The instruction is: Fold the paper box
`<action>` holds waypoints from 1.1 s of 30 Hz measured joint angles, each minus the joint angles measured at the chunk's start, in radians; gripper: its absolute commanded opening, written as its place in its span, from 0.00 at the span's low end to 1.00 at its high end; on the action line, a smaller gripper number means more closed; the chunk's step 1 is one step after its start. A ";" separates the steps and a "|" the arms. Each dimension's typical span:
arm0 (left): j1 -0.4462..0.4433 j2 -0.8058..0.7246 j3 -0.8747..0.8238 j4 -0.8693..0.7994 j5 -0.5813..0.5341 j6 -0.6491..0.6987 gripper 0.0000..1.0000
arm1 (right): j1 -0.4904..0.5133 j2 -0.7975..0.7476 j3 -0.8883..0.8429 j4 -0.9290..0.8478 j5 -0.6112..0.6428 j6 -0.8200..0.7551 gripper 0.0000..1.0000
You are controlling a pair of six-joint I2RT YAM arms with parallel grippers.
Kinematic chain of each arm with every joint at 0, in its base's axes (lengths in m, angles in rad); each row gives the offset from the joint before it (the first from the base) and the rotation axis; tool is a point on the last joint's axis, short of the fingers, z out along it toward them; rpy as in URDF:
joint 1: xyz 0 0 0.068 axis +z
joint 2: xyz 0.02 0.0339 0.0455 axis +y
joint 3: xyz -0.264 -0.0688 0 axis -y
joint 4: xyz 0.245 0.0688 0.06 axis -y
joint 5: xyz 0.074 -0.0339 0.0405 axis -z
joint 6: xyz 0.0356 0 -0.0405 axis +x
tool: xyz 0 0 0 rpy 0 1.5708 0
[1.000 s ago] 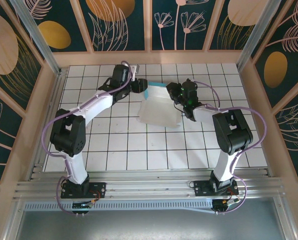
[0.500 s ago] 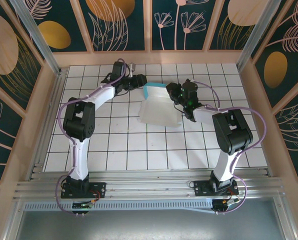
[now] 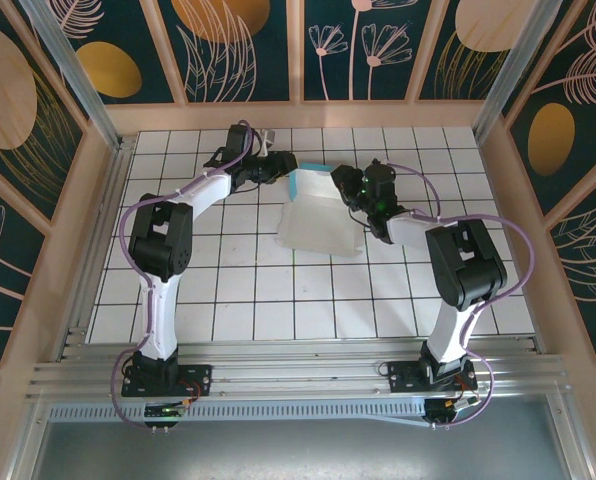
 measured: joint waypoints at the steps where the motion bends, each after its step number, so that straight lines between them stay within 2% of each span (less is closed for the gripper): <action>1: 0.000 0.003 0.005 0.000 0.000 0.000 0.41 | -0.003 -0.019 -0.008 -0.019 0.000 -0.014 0.46; 7: 0.000 0.012 0.017 -0.003 0.000 0.004 0.40 | -0.033 -0.207 -0.050 -0.166 -0.008 -0.112 0.52; 11: 0.000 0.013 0.017 -0.004 0.000 0.009 0.39 | -0.057 -0.367 -0.039 -0.333 -0.010 -0.239 0.55; 13: -0.001 0.013 0.017 -0.005 0.000 0.013 0.39 | -0.081 -0.394 0.014 -0.442 -0.018 -0.319 0.56; 16: -0.001 0.013 0.017 -0.006 0.000 0.019 0.39 | -0.158 -0.348 0.153 -0.607 -0.059 -0.443 0.58; 19: -0.001 0.013 0.017 -0.007 0.000 0.024 0.39 | -0.231 -0.233 0.325 -0.769 -0.101 -0.556 0.58; 23: -0.001 0.012 0.012 -0.005 0.000 0.031 0.39 | -0.245 -0.099 0.468 -0.917 -0.151 -0.633 0.54; 28: -0.001 0.012 0.011 -0.002 0.000 0.038 0.39 | -0.239 -0.044 0.490 -0.989 -0.209 -0.638 0.51; 33: -0.001 0.012 0.011 0.000 0.000 0.039 0.38 | -0.239 -0.027 0.490 -0.990 -0.231 -0.608 0.49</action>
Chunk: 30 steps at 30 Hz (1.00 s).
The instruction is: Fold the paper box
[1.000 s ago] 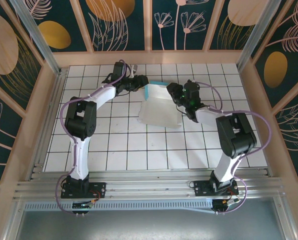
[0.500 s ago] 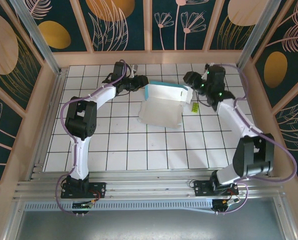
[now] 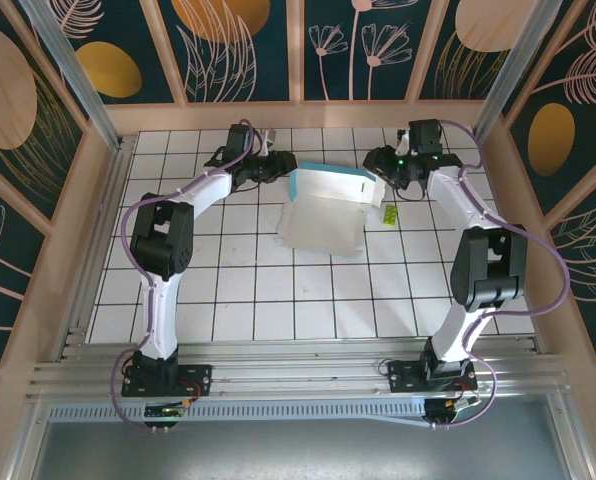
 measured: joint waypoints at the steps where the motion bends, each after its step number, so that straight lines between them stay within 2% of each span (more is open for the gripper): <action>1: 0.000 0.000 0.000 0.000 0.000 0.000 0.39 | 0.001 0.004 0.000 0.001 -0.002 0.004 0.49; 7: 0.000 -0.001 -0.003 0.003 0.003 0.000 0.39 | 0.018 0.051 0.000 0.027 -0.003 0.031 0.46; 11: -0.001 -0.001 -0.005 0.008 0.003 0.000 0.39 | 0.030 0.080 0.000 0.049 -0.006 0.059 0.36; 20: -0.002 -0.002 -0.007 0.009 0.003 0.000 0.39 | 0.045 0.099 0.000 0.090 0.010 0.084 0.27; 25: -0.005 -0.002 -0.007 0.008 0.003 0.001 0.39 | 0.049 0.099 -0.001 0.093 0.040 0.081 0.25; 30: -0.006 -0.002 -0.007 0.008 0.003 0.002 0.39 | 0.053 0.099 -0.003 0.094 0.073 0.069 0.28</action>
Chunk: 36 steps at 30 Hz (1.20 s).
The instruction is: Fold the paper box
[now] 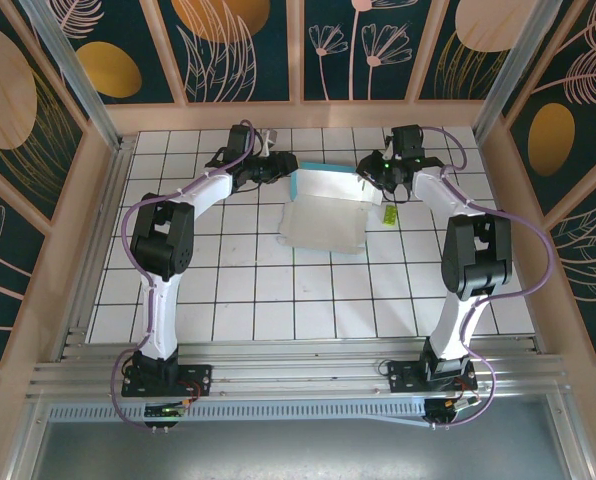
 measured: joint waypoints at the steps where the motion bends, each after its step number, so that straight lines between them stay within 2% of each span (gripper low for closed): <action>1: 0.000 0.000 -0.002 0.001 0.000 0.002 0.39 | 0.000 0.000 0.000 0.000 0.005 0.000 0.27; 3: -0.001 0.000 -0.006 0.007 0.004 0.003 0.39 | 0.002 0.000 -0.002 0.001 0.011 -0.003 0.28; 12: -0.002 -0.011 -0.032 0.033 0.006 0.011 0.39 | -0.001 -0.087 -0.082 0.013 0.029 0.000 0.45; 22: -0.002 -0.015 -0.037 0.032 0.003 0.027 0.39 | -0.063 -0.404 -0.437 0.151 0.054 0.030 0.47; 28: -0.002 -0.018 -0.037 0.025 0.003 0.043 0.39 | -0.059 -0.360 -0.579 0.263 0.041 0.073 0.46; 36: -0.006 -0.018 -0.037 0.023 -0.001 0.043 0.39 | -0.004 -0.249 -0.603 0.474 0.108 0.099 0.45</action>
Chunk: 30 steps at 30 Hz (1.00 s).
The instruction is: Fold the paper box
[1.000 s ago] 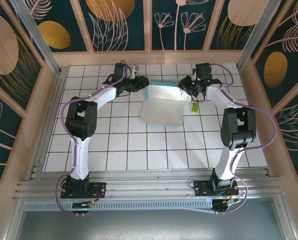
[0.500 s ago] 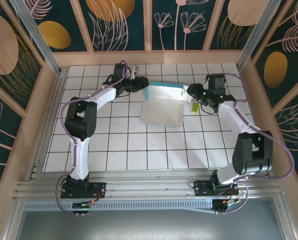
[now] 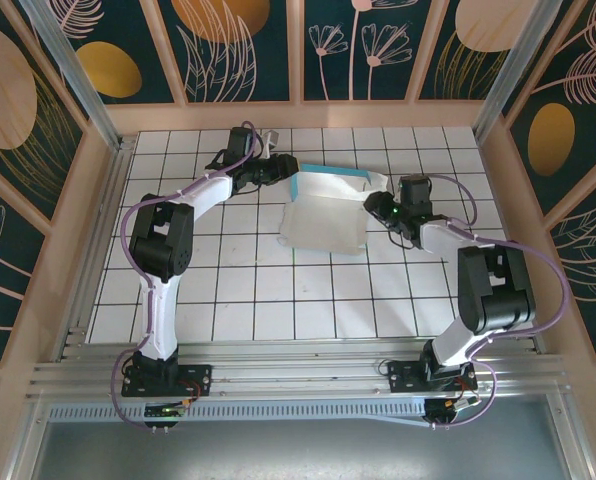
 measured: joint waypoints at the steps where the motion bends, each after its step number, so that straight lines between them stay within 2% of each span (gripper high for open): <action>1: 0.000 0.000 0.000 -0.001 0.000 0.000 0.39 | 0.002 0.014 0.000 0.026 0.016 0.008 0.45; 5: -0.001 0.000 0.000 -0.002 0.000 0.000 0.39 | 0.002 0.084 0.000 0.113 0.080 0.042 0.45; 11: -0.007 0.000 0.014 -0.023 -0.005 0.000 0.39 | 0.003 0.192 0.000 0.200 0.113 0.078 0.45; 19: -0.013 0.000 0.029 -0.048 -0.007 0.000 0.39 | 0.012 0.248 0.017 0.306 0.145 0.082 0.46; 24: -0.013 0.001 0.045 -0.072 -0.012 0.000 0.39 | 0.020 0.290 0.076 0.294 0.177 0.082 0.46; 30: -0.013 0.001 0.051 -0.086 -0.034 0.001 0.40 | 0.047 0.322 0.187 0.122 0.268 0.105 0.47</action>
